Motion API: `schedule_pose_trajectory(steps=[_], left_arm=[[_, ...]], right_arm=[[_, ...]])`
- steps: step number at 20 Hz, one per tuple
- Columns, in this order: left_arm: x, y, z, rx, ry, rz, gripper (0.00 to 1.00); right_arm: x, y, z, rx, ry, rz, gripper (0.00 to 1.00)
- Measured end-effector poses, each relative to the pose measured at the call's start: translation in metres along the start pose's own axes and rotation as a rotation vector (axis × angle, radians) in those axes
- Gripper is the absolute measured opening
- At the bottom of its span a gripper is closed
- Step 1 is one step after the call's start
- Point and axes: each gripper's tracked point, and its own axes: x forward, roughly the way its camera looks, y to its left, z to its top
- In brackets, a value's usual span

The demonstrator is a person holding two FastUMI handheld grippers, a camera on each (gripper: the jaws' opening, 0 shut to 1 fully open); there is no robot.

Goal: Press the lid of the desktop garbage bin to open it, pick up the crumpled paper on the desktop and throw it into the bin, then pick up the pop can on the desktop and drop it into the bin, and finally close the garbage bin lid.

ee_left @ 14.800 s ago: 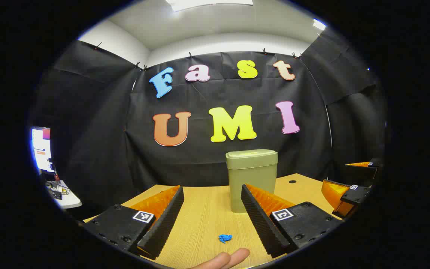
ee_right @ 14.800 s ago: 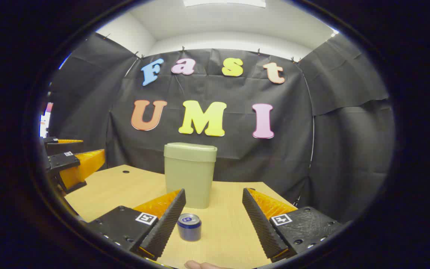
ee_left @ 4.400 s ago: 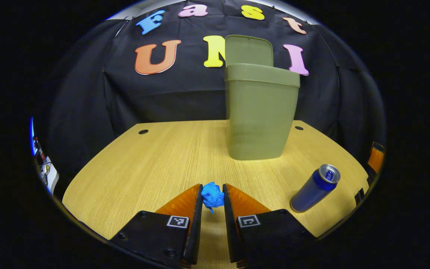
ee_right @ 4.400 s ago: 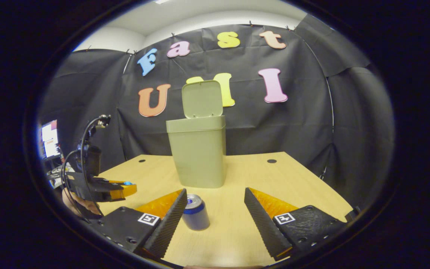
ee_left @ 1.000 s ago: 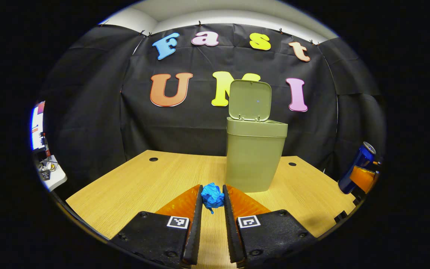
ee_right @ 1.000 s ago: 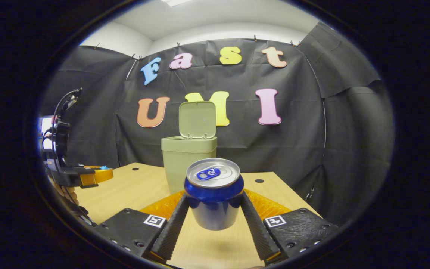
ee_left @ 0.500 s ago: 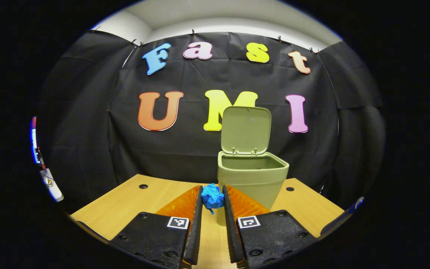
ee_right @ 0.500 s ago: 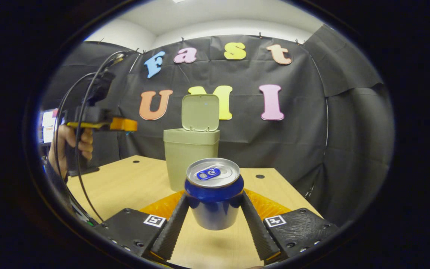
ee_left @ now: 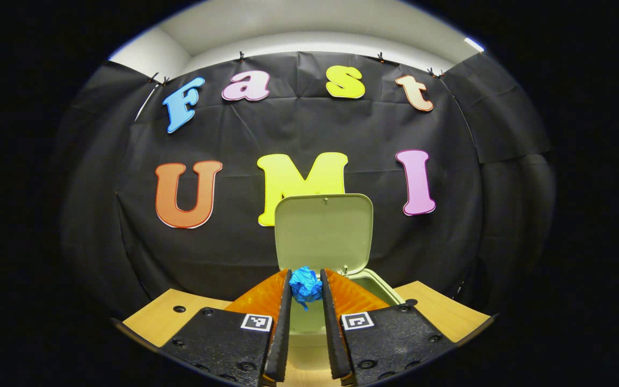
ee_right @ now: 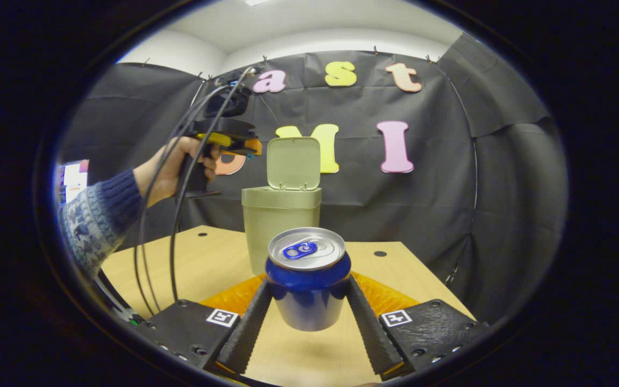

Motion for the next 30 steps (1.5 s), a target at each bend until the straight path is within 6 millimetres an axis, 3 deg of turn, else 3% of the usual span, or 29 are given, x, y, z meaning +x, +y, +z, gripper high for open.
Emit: schedule_pose_trajectory(steps=[4,5,7,11,12,14,17,18,19,22,23,24,30], left_arm=[[0.034,-0.017,-0.009,0.033,0.027,-0.043,0.29],[0.037,-0.019,-0.011,0.017,0.02,-0.048,0.33],[0.04,-0.023,-0.017,-0.048,0.02,-0.059,0.36],[0.041,-0.018,-0.035,-0.086,0.065,-0.031,0.34],[0.041,-0.019,-0.037,-0.08,0.071,-0.035,0.29],[0.04,-0.017,-0.037,-0.075,0.07,-0.034,0.41],[0.038,-0.016,-0.035,-0.092,0.057,-0.036,0.37],[0.036,-0.014,-0.036,-0.091,0.056,-0.023,0.51],[0.036,-0.012,-0.039,-0.089,0.064,-0.018,0.51],[0.034,-0.011,-0.044,-0.054,0.084,-0.014,0.83],[0.033,-0.008,-0.044,-0.044,0.082,-0.008,0.81],[0.033,-0.006,-0.046,-0.037,0.08,-0.004,0.94],[0.019,0.007,-0.056,-0.001,0.092,0.009,0.97]], right_arm=[[-0.003,-0.002,0.002,-0.001,-0.012,-0.019,0.81],[-0.003,-0.003,0.002,0.003,-0.014,-0.019,0.81],[-0.001,-0.008,0.002,0.018,-0.009,-0.024,0.81],[0.006,-0.016,0.0,0.051,0.017,-0.027,0.81],[0.007,-0.017,0.001,0.05,0.015,-0.032,0.81],[0.007,-0.019,0.0,0.041,0.01,-0.045,0.81],[0.009,-0.015,-0.004,0.041,0.016,-0.037,0.82],[0.01,-0.014,-0.004,0.034,0.019,-0.035,0.81],[0.008,-0.014,-0.004,0.026,0.018,-0.034,0.82],[0.007,-0.013,-0.005,0.006,0.009,-0.041,0.81],[0.008,-0.013,-0.006,0.002,0.01,-0.041,0.81],[0.008,-0.013,-0.006,0.002,0.011,-0.042,0.81],[0.009,-0.009,-0.011,0.034,0.036,-0.009,0.81]])
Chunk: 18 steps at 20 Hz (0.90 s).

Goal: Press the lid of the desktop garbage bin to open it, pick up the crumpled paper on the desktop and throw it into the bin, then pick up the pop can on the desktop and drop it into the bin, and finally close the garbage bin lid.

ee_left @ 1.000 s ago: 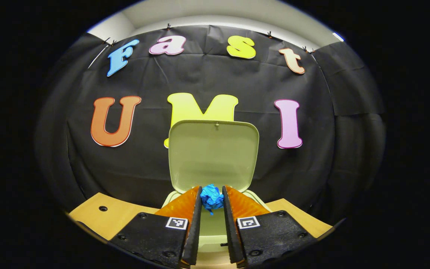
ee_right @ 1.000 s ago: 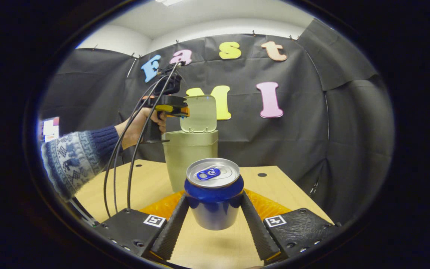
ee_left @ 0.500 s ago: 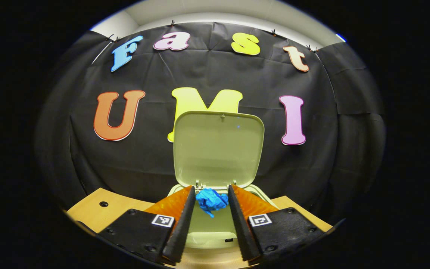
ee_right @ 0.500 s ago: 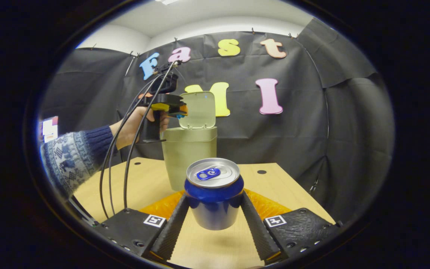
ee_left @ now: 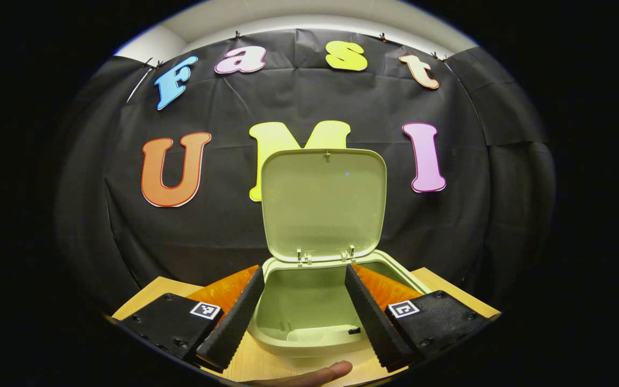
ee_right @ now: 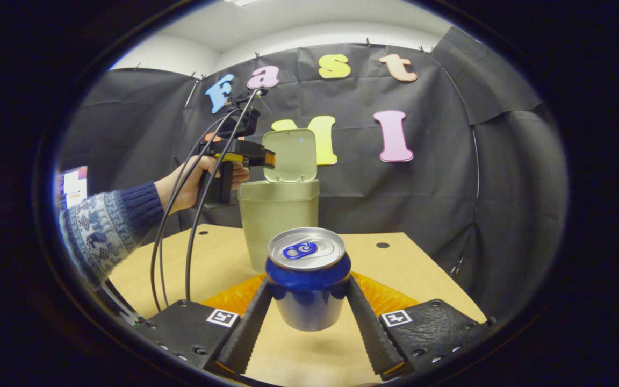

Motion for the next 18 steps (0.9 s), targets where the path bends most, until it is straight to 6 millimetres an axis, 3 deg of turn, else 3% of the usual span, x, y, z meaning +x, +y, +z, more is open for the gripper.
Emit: schedule_pose_trajectory(steps=[5,10,15,18], left_arm=[[-0.045,0.008,-0.015,-0.015,-0.039,0.007,0.97],[-0.1,0.032,-0.042,-0.033,-0.065,0.07,0.97],[-0.161,0.061,-0.085,-0.069,-0.048,0.107,0.97],[-0.198,0.082,-0.092,-0.04,-0.086,0.118,0.97]], right_arm=[[0.0,-0.004,0.0,-0.013,-0.008,-0.032,0.81],[0.002,0.002,-0.005,-0.04,0.004,-0.039,0.81],[0.003,0.02,-0.021,-0.057,0.026,-0.032,0.81],[0.001,0.029,-0.03,-0.09,0.031,-0.04,0.81]])
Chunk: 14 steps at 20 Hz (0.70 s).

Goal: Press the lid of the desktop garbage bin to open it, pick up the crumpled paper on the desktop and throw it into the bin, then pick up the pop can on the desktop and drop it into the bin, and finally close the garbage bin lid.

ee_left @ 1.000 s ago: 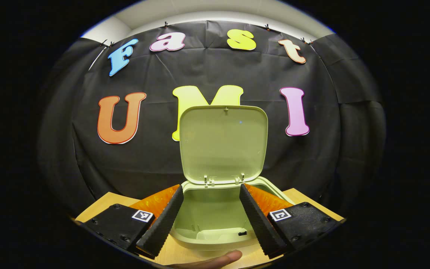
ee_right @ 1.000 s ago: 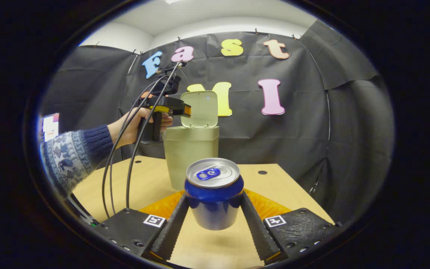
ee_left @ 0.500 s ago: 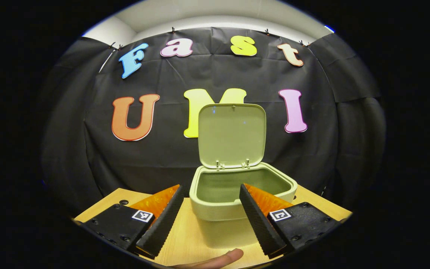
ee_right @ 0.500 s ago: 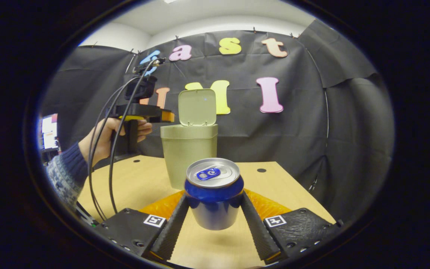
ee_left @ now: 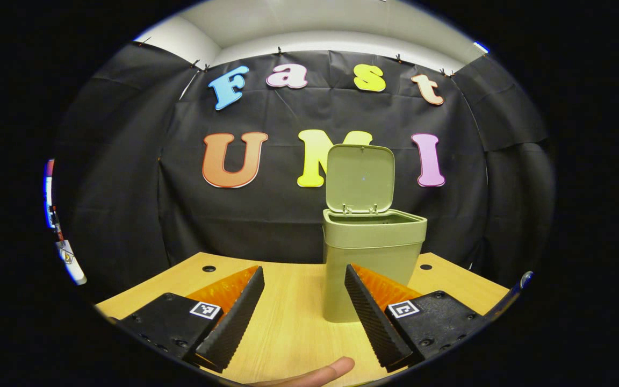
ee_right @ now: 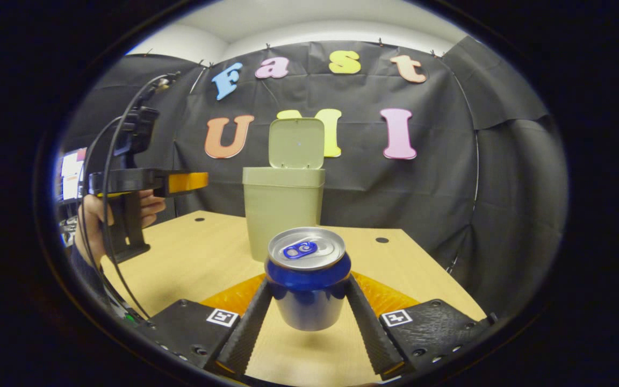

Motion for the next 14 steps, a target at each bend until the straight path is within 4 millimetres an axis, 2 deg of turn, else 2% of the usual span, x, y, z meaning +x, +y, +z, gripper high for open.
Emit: schedule_pose_trajectory(steps=[2,5,8,12,14], left_arm=[[-0.02,0.014,-0.004,-0.001,0.0,0.013,0.97],[-0.047,0.024,-0.012,0.005,0.012,0.025,0.97],[-0.063,0.03,-0.008,0.028,-0.017,0.033,0.97],[-0.069,0.019,-0.006,0.033,-0.032,-0.003,0.97],[-0.066,0.017,-0.015,0.04,-0.005,-0.019,0.97]], right_arm=[[-0.001,0.007,-0.004,-0.007,-0.002,-0.006,0.81],[-0.001,0.023,-0.013,-0.014,0.017,0.003,0.82],[-0.002,0.034,-0.01,-0.042,0.023,0.008,0.81],[-0.003,0.034,0.018,-0.053,-0.009,-0.005,0.81],[-0.004,0.039,0.038,-0.055,-0.028,0.001,0.81]])
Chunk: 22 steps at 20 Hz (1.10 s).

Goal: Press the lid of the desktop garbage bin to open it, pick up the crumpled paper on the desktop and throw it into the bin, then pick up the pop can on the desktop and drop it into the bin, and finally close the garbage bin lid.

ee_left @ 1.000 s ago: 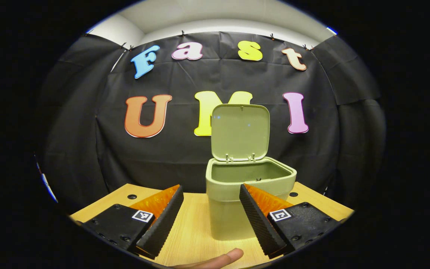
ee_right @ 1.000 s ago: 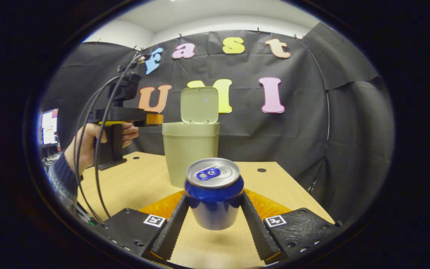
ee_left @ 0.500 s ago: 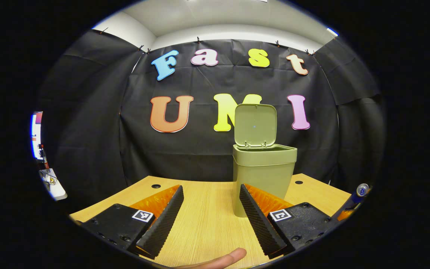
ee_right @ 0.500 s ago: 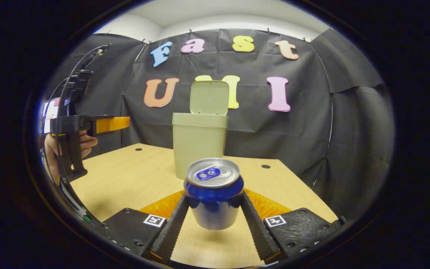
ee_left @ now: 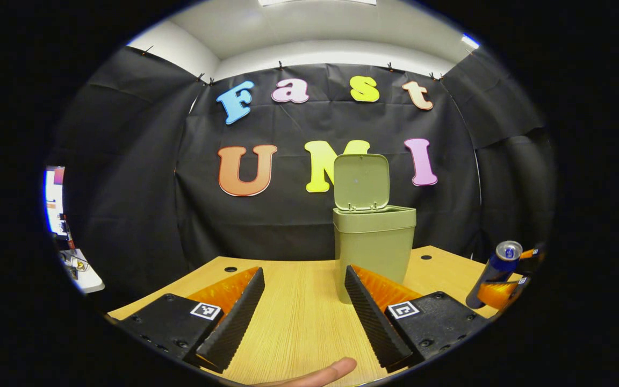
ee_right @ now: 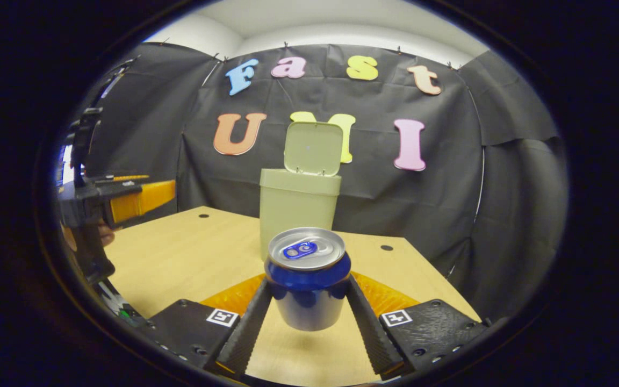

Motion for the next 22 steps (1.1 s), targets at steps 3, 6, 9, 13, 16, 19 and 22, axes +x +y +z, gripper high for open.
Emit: schedule_pose_trajectory(steps=[3,6,9,13,16,19,22], left_arm=[[0.003,0.002,-0.005,-0.021,0.023,-0.015,0.97],[0.002,0.015,-0.006,-0.014,0.031,0.027,0.97],[0.002,0.013,-0.007,-0.014,0.038,0.018,0.97],[-0.003,0.01,-0.01,-0.008,0.052,0.012,0.97],[-0.005,0.004,-0.004,0.005,0.036,-0.01,0.97],[-0.009,0.002,0.002,0.013,0.015,-0.019,0.97],[-0.013,0.001,0.003,0.015,0.015,-0.026,0.97]], right_arm=[[-0.001,-0.006,0.041,-0.039,-0.049,-0.026,0.81],[0.001,-0.015,0.099,-0.064,-0.12,-0.057,0.81],[0.009,-0.021,0.148,-0.076,-0.148,-0.064,0.82],[0.026,-0.011,0.205,-0.097,-0.176,-0.006,0.82],[0.045,-0.005,0.234,-0.083,-0.145,0.004,0.81],[0.069,0.002,0.261,-0.087,-0.121,-0.003,0.81],[0.096,0.014,0.285,-0.09,-0.108,-0.007,0.82]])
